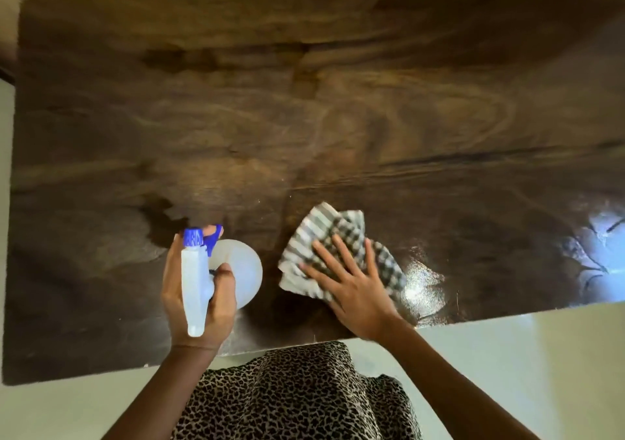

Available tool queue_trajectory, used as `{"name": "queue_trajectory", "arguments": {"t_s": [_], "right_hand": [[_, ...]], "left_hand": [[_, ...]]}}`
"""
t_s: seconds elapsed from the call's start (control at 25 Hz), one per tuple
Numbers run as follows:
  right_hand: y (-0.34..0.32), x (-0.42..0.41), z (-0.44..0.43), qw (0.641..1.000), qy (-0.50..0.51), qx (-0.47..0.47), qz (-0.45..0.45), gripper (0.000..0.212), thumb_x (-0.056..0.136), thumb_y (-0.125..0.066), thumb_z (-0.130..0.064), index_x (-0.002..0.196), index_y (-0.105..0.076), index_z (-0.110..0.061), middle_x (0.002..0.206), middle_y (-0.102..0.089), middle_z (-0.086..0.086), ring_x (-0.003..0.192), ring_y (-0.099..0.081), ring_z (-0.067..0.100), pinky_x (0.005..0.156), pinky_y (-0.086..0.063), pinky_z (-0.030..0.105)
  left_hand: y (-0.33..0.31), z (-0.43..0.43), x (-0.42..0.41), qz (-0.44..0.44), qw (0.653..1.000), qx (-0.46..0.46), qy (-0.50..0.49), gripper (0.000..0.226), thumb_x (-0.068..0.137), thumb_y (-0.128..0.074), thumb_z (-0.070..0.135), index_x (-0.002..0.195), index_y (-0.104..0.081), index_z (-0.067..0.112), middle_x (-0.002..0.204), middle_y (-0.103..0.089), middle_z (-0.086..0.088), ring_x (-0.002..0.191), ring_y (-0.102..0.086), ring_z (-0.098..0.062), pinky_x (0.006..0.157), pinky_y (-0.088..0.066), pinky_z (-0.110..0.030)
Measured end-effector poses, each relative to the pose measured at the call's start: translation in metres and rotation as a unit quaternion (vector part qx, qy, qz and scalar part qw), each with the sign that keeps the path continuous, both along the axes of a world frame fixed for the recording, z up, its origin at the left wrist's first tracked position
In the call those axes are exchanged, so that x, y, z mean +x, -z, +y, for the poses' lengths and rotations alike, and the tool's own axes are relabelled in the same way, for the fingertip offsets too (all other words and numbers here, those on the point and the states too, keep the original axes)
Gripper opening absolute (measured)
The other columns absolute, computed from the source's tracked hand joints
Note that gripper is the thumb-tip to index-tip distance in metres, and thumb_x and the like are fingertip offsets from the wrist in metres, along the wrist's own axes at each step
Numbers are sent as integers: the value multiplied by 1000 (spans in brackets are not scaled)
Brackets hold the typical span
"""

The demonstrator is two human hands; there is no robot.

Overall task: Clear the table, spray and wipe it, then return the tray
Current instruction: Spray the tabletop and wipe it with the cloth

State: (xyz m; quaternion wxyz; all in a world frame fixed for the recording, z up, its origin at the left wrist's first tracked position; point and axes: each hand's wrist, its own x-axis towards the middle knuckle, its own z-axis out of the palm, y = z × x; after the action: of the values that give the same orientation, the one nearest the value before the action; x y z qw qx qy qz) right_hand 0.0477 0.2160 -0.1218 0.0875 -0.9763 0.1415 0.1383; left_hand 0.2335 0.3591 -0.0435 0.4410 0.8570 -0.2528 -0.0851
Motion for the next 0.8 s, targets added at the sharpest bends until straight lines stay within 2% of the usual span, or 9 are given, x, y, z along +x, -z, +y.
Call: {"name": "queue_trajectory", "arguments": {"t_s": [0.12, 0.24, 0.32, 0.4, 0.48, 0.56, 0.64, 0.76, 0.8], "right_hand": [[1, -49, -50, 993, 114, -20, 6, 68, 82, -31, -43, 147, -13, -38, 158, 10, -7, 144, 7, 22, 100, -17, 73], [0, -11, -123, 941, 337, 15, 27, 48, 95, -32, -42, 142, -35, -30, 158, 4, -6, 144, 12, 23, 103, -2, 74], [-2, 47, -154, 906, 422, 17, 13, 46, 98, -28, -44, 142, -34, -30, 158, 7, -4, 143, 15, 27, 104, 7, 71], [-2, 108, -154, 922, 386, 22, 10, 48, 99, -22, -46, 146, -22, -35, 158, 11, -3, 142, 17, 29, 103, 9, 71], [-2, 149, -126, 960, 278, 32, 9, 51, 99, -20, -47, 148, -10, -37, 158, 11, -2, 142, 17, 30, 102, 11, 70], [1, 158, -87, 986, 166, 15, 13, 54, 98, -22, -47, 147, -2, -38, 158, 11, -1, 143, 16, 31, 104, 9, 70], [2, 130, -44, 997, 80, -7, 8, 59, 96, -28, -45, 147, 0, -39, 158, 8, 0, 143, 13, 32, 107, 4, 68], [0, 39, 15, 1000, 26, -3, -6, 64, 90, -29, -45, 149, -6, -37, 159, -2, 1, 144, 2, 32, 107, -9, 67], [0, 5, 27, 1000, 25, 0, 3, 65, 88, -29, -46, 149, -7, -37, 159, -4, 0, 145, -2, 32, 106, -13, 66]], "left_hand": [[2, 0, 0, 7, 1000, 6, -16, 49, 80, -48, 25, 106, -55, -15, 101, -61, -30, 93, -55, -26, 90, -38, -10], [3, -1, 0, 4, 1000, -9, -14, 49, 79, -48, 24, 108, -54, -15, 106, -60, -30, 97, -59, -36, 95, -44, -30], [3, -2, -1, 4, 1000, -24, -14, 47, 79, -48, 24, 112, -55, -9, 110, -59, -29, 101, -58, -37, 93, -47, -39], [4, -3, -1, 3, 999, -34, -20, 50, 79, -48, 25, 114, -53, -10, 111, -58, -30, 101, -58, -42, 89, -50, -49], [6, -5, -1, 15, 999, -45, -23, 58, 78, -49, 26, 114, -48, -19, 109, -57, -34, 100, -58, -45, 85, -50, -57], [6, -7, 0, 27, 998, -51, -29, 58, 78, -48, 27, 113, -49, -19, 108, -58, -33, 99, -59, -41, 87, -51, -51], [2, -9, -1, 23, 998, -41, -37, 53, 78, -46, 26, 110, -54, -15, 105, -61, -27, 96, -60, -32, 90, -50, -36], [-1, -11, -3, 1, 998, -35, -44, 48, 77, -45, 23, 105, -58, -13, 104, -63, -22, 97, -61, -33, 90, -49, -43], [-3, -13, -4, 9, 997, -47, -56, 46, 76, -45, 23, 105, -59, -9, 103, -64, -15, 98, -62, -23, 88, -49, -39]]}}
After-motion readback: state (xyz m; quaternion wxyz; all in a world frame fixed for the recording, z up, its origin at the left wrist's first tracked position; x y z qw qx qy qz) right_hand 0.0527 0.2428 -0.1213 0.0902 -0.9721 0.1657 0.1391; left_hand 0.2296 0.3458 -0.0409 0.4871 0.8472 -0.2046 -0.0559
